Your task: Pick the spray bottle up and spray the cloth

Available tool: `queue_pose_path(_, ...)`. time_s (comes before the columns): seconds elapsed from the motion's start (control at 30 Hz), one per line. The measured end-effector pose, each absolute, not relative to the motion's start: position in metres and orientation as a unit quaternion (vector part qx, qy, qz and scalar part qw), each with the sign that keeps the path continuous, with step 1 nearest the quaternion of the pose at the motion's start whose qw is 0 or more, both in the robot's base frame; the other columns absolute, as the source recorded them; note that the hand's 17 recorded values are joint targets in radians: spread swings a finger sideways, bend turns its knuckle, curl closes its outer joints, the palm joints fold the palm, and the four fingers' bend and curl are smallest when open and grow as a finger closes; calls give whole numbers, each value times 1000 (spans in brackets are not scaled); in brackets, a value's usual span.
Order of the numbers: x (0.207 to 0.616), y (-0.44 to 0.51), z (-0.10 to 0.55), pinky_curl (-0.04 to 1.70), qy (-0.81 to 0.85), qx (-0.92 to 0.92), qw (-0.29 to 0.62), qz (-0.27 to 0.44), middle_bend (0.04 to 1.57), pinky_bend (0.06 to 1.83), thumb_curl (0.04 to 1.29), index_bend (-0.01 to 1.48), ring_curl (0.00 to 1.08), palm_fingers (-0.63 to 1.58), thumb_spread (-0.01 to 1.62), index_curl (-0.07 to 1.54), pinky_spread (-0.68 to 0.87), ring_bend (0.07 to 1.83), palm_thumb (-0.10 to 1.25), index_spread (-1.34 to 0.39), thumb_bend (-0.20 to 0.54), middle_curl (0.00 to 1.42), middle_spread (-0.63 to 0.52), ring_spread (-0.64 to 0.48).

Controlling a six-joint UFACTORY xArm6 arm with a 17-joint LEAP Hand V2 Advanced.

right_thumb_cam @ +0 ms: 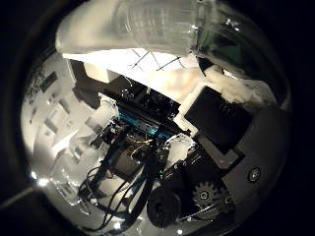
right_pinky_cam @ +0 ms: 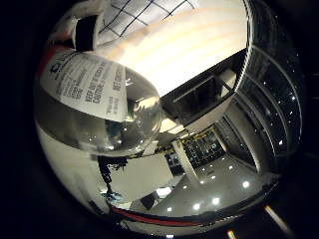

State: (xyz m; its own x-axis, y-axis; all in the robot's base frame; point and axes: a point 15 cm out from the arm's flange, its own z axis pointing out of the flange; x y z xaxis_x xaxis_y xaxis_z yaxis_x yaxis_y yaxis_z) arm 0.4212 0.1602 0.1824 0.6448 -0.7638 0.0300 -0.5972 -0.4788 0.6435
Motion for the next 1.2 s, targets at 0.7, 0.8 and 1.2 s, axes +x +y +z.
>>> queue_pose_path(0.7, 418, 153, 208, 1337, -413, 847, 306, -134, 1387, 1018, 906, 1187, 613, 1188, 725, 724, -174, 1495, 1077, -187, -16, 600, -71, -163)
queue_pose_path(0.8, 417, 155, 204, 1337, -413, 847, 305, -140, 1387, 1017, 903, 1186, 613, 1188, 727, 725, -174, 1495, 1072, -187, -17, 600, -71, -163)
queue_pose_path(1.2, 399, 244, 237, 1338, -420, 862, 122, -255, 1387, 1017, 913, 1187, 615, 1189, 733, 732, -176, 1493, 1082, -189, -15, 600, -71, -163)
